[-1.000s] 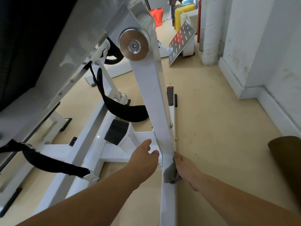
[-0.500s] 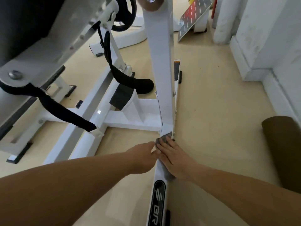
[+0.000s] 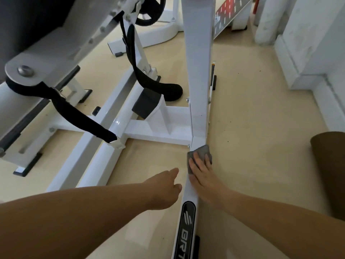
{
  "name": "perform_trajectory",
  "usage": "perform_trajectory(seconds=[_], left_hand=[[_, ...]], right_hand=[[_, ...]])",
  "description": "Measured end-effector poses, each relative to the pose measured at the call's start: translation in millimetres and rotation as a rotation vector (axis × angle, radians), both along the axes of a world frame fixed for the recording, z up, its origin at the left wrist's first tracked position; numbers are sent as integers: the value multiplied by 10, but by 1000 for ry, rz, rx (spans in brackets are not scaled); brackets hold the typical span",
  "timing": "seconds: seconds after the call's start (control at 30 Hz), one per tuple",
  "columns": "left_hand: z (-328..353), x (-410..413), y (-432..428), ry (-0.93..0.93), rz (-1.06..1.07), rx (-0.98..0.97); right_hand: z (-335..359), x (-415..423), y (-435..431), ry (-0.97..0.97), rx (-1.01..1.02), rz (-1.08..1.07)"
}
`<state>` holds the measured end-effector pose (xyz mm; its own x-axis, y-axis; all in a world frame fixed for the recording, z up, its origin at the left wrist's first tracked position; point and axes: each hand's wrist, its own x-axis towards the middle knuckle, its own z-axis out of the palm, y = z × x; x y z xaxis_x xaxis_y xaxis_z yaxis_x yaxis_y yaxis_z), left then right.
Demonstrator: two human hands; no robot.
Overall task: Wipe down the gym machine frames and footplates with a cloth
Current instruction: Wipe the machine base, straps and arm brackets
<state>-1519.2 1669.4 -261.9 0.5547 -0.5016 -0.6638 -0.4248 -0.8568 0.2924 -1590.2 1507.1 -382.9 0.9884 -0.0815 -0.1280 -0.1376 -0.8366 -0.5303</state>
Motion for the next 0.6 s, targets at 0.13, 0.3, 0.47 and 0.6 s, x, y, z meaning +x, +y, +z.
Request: perform_trajectory(seconds=[0.13, 0.3, 0.47, 0.6], left_hand=[[-4, 40, 17, 1, -22, 25], [29, 70, -9, -11, -45, 67], [81, 109, -8, -20, -50, 55], [92, 150, 17, -20, -55, 69]], right_hand=[[-92, -612, 171, -121, -93, 295], [-64, -380, -102, -26, -120, 399], [92, 230, -393, 98, -118, 196], [-110, -26, -197, -127, -173, 180]])
